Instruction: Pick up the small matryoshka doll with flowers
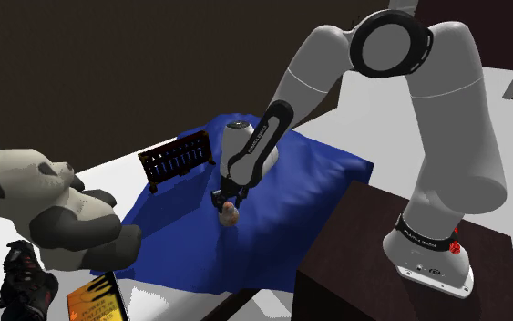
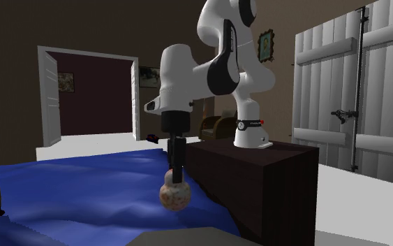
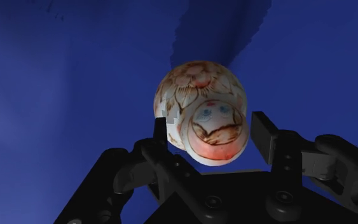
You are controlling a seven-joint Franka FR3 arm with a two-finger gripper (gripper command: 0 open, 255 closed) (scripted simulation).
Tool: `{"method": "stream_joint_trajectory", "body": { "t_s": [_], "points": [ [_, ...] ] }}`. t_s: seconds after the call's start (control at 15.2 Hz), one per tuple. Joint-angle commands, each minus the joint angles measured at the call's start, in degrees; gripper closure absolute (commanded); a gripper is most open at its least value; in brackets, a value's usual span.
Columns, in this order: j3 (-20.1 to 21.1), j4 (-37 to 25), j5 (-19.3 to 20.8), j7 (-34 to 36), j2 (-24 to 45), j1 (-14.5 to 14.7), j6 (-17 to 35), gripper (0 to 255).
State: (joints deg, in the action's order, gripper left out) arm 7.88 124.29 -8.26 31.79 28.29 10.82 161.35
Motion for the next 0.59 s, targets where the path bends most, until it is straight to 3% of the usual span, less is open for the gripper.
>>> {"method": "stream_joint_trajectory", "body": {
  "t_s": [0.0,0.53],
  "points": [
    [0.03,0.3,-0.03,0.06,-1.35,-0.09,-1.05,255],
    [0.05,0.91,0.0,0.68,-6.85,-0.2,-5.91,255]
  ]
}}
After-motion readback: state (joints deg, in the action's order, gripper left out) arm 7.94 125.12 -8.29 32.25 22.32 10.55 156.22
